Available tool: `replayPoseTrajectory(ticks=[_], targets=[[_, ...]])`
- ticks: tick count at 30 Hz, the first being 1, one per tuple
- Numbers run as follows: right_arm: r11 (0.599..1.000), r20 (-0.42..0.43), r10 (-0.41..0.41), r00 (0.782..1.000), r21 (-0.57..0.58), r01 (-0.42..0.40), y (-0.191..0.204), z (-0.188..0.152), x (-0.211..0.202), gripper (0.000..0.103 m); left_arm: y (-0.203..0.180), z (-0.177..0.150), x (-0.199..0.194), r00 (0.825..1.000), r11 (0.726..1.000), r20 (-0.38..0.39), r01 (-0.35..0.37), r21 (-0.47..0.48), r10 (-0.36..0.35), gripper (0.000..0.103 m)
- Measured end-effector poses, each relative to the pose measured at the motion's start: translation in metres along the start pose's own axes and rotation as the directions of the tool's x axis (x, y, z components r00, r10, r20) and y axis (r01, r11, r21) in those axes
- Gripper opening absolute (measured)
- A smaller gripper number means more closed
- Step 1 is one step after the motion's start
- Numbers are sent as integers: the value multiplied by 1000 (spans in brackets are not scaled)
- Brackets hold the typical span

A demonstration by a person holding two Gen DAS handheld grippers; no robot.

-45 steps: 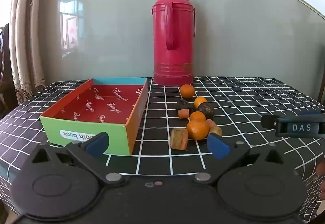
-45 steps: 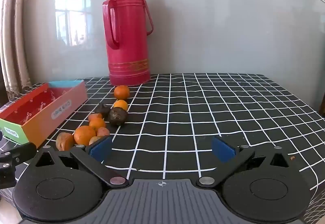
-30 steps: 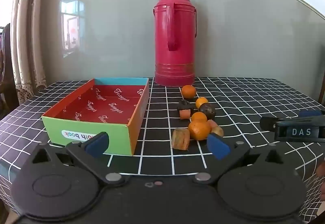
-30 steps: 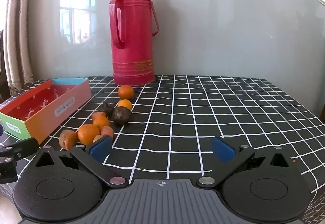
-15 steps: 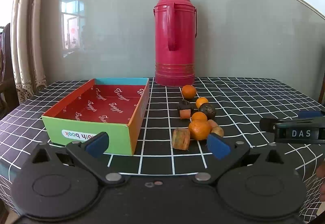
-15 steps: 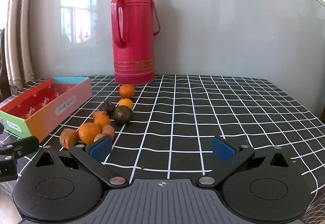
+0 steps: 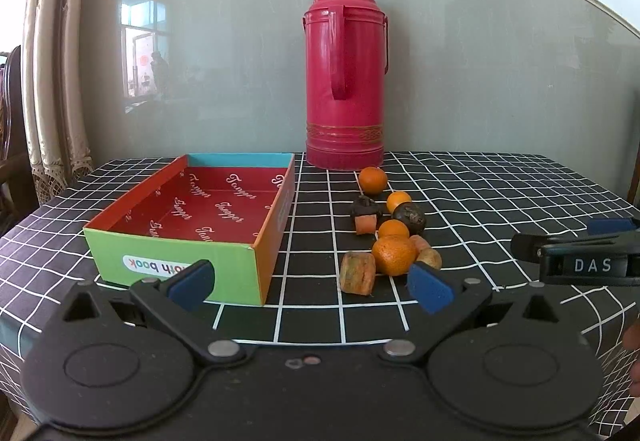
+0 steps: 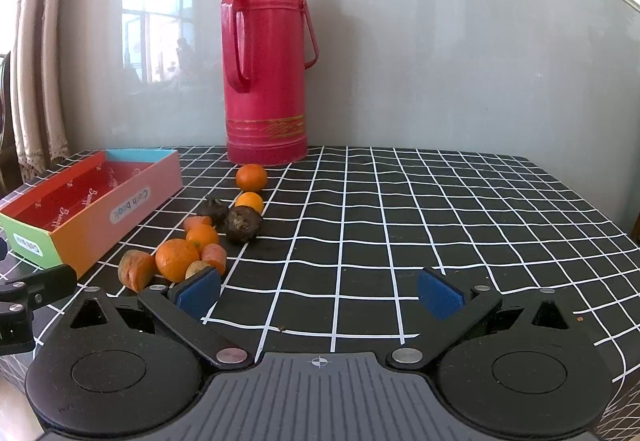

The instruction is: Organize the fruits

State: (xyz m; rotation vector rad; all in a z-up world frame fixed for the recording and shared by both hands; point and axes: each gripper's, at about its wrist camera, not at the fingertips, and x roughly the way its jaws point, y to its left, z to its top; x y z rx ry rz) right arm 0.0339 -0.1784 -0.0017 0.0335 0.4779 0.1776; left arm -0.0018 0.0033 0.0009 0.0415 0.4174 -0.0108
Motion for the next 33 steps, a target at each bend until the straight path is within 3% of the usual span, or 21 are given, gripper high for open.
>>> replayPoseTrajectory(ticks=[33], targets=[[1000, -2, 1, 1000, -15, -1, 0, 1, 3, 103, 0, -1, 0, 1000, 1000, 0, -3, 4, 3, 97]])
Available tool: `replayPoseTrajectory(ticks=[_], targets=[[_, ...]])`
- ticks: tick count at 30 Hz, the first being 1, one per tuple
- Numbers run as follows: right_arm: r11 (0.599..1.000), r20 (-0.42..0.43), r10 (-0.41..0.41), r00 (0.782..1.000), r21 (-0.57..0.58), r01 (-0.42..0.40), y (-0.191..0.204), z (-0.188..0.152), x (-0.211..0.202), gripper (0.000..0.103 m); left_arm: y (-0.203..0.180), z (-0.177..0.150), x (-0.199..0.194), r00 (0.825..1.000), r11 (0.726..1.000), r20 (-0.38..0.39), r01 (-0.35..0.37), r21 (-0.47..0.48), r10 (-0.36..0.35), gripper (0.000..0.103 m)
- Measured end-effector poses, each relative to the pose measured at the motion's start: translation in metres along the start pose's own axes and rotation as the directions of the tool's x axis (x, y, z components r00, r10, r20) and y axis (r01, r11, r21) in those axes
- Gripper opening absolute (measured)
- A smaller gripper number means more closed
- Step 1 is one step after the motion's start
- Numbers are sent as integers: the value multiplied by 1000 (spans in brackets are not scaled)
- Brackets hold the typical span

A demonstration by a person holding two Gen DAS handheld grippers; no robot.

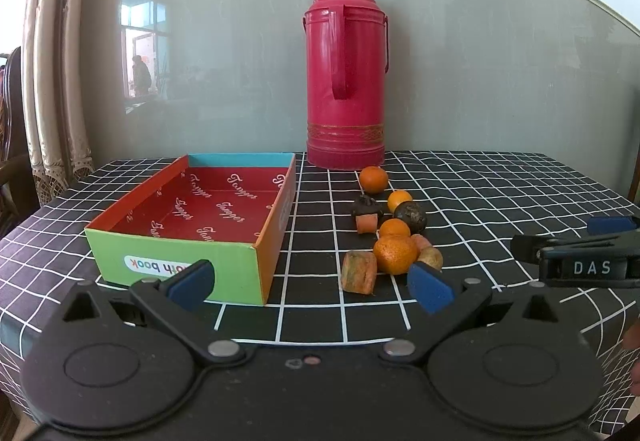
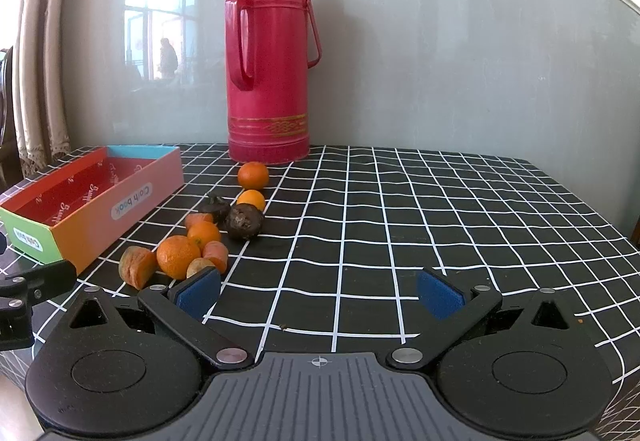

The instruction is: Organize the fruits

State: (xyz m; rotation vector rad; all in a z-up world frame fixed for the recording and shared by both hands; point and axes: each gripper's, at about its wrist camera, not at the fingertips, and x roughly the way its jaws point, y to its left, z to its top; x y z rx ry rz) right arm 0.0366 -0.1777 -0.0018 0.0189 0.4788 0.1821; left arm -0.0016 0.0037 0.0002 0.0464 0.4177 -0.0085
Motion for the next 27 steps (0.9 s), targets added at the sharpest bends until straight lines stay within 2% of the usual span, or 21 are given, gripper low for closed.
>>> replayPoseTrajectory(ticks=[18, 22, 27], targets=[[1000, -2, 0, 1000, -4, 0, 1, 0, 0, 103, -2, 0, 0, 1000, 1000, -3, -2, 4, 2, 97], [1000, 6, -5, 1000, 0, 5, 0, 0, 0, 103, -2, 1, 2, 1000, 1000, -26, -3, -2, 3, 97], [1000, 2, -14, 1000, 10, 14, -8, 2, 1, 103, -6, 2, 7, 997, 998, -48, 60, -18, -61, 96]])
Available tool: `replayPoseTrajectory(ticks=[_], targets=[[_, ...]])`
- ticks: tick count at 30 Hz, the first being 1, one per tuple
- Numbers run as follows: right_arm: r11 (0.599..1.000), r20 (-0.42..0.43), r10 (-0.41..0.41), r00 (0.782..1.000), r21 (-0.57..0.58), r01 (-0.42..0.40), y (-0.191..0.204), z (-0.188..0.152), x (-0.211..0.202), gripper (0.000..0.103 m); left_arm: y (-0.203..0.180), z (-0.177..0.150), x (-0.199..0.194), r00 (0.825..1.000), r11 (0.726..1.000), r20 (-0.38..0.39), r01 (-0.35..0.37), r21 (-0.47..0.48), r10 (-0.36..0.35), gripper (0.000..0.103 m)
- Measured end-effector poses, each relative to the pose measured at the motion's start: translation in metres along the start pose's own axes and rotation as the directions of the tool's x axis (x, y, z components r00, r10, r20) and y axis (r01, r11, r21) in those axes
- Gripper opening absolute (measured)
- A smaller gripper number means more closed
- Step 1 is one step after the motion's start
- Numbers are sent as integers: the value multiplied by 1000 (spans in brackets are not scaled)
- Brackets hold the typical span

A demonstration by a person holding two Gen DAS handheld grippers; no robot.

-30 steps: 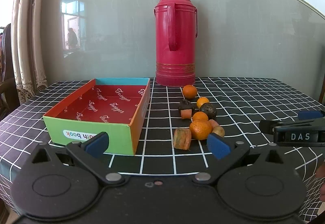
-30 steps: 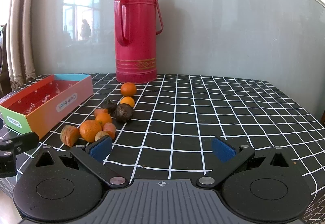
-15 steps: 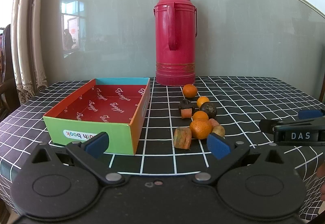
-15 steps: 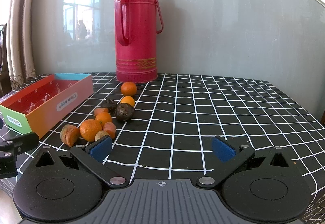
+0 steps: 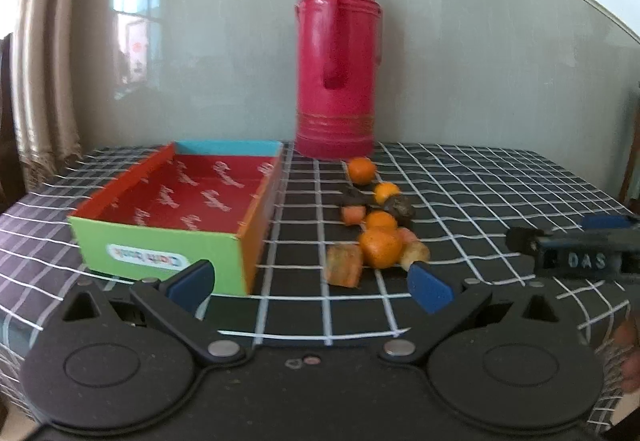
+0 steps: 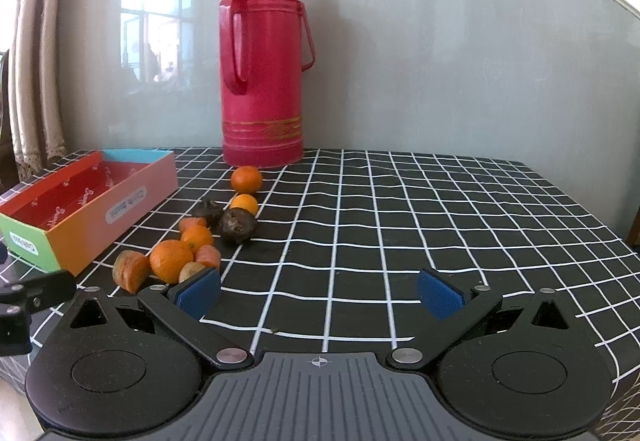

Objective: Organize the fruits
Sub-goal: 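Grasp the wooden block from the fruit cluster with the left tool, then carry the wooden block into the box and open the left tool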

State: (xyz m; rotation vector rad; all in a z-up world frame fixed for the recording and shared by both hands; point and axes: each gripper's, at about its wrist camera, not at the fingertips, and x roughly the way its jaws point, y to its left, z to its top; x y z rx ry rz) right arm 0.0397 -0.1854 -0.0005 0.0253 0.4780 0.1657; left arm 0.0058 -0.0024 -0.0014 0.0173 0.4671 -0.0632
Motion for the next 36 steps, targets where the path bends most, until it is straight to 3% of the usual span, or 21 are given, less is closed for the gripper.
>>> replayPoseTrajectory(ticks=[2, 4, 6, 12, 15, 17, 18, 23, 27, 32, 36], targets=[[1000, -18, -16, 1000, -5, 16, -4, 3, 5, 103, -6, 1, 7, 1000, 1000, -17, 12, 16, -12, 89], [999, -26, -34, 999, -8, 34, -7, 5, 10, 103, -12, 2, 17, 999, 999, -38, 14, 35, -13, 70], [999, -32, -36, 999, 4, 36, -11, 6, 14, 103, -16, 3, 28, 998, 999, -59, 9, 35, -6, 66], [999, -27, -26, 999, 24, 26, -15, 12, 26, 103, -23, 3, 59, 995, 998, -99, -15, 58, 21, 42], [999, -28, -21, 999, 34, 22, -18, 13, 33, 103, -24, 3, 72, 992, 996, -116, -34, 79, 43, 39], [999, -33, -14, 999, 50, 16, -21, 13, 38, 103, -22, 1, 78, 990, 997, -133, -35, 66, 44, 26], [998, -38, -12, 999, 56, 14, -21, 14, 40, 103, -20, 2, 80, 990, 998, -135, -23, 56, 31, 16], [999, -49, -13, 999, 44, 15, -18, 14, 48, 103, -17, 3, 78, 992, 999, -128, 1, 48, 5, 13], [999, -55, -12, 998, 45, 15, -14, 13, 50, 103, -11, 16, 55, 999, 999, -32, -4, 38, 6, 13], [1000, -44, 9, 999, 24, -8, 1, 14, 48, 103, 9, 35, 38, 995, 997, 72, -76, 27, 74, 13], [999, -32, 34, 999, 7, -34, 19, 18, 51, 103, 37, 41, 42, 991, 993, 52, -119, -22, 120, 13]])
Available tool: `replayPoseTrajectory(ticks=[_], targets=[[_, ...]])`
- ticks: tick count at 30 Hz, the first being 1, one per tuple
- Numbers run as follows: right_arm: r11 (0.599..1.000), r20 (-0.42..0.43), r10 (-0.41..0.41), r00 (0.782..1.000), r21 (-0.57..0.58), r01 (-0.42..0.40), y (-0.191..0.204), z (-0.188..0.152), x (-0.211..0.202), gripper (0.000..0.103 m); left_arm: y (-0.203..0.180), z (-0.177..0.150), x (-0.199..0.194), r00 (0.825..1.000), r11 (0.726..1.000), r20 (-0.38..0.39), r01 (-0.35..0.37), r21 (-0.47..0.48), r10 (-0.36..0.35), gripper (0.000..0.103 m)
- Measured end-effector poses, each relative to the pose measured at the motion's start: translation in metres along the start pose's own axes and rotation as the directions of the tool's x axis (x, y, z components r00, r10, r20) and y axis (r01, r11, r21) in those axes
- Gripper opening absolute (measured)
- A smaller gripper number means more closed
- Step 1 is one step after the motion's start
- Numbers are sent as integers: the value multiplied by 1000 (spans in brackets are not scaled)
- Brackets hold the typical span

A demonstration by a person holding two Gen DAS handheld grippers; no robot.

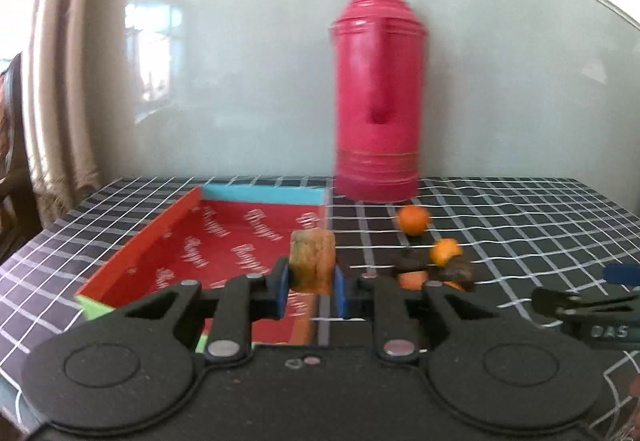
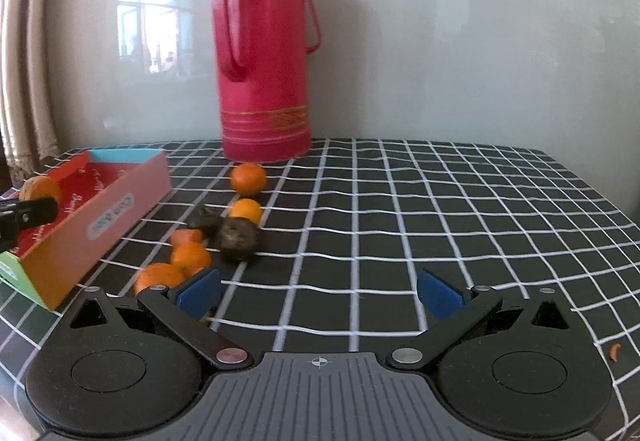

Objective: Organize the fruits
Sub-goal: 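Carry the wooden block into the box and open the left tool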

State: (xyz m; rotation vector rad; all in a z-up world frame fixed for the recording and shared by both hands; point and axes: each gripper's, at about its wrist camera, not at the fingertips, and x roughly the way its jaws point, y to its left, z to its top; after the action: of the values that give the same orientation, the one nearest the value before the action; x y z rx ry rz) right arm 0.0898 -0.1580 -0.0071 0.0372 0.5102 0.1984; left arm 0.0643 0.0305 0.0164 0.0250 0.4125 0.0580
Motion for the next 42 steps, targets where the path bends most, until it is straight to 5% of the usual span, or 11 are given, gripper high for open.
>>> replayPoseTrajectory(ticks=[8, 12, 16, 26, 30, 36, 40, 42], targets=[[997, 0, 59, 998, -40, -59, 35, 3, 11, 103, 43, 1, 20, 997, 996, -45, -70, -55, 67, 17], [993, 8, 71, 997, -92, -70, 48, 1, 9, 103, 52, -1, 10, 996, 991, -9, -94, -91, 93, 80], [985, 8, 93, 996, -144, -91, 56, -6, 5, 103, 50, -1, -6, 994, 993, 44, -100, -66, 103, 95], [976, -71, 63, 996, -204, -76, 49, -23, 13, 103, 50, -4, -10, 993, 993, 52, -104, -59, 107, 97], [971, -105, 72, 992, -220, -94, 53, -25, 16, 65, 50, -5, -11, 992, 992, 55, -110, -56, 113, 97], [965, -135, 106, 985, -225, -135, 60, -26, 21, 45, 52, -6, -11, 992, 992, 46, -113, -48, 115, 97], [965, -135, 107, 985, -224, -136, 63, -26, 24, 42, 56, -6, -11, 992, 992, 39, -115, -52, 117, 97], [967, -145, 133, 980, -198, -161, 62, -24, 25, 25, 58, -6, -11, 992, 992, 39, -119, -49, 121, 97]])
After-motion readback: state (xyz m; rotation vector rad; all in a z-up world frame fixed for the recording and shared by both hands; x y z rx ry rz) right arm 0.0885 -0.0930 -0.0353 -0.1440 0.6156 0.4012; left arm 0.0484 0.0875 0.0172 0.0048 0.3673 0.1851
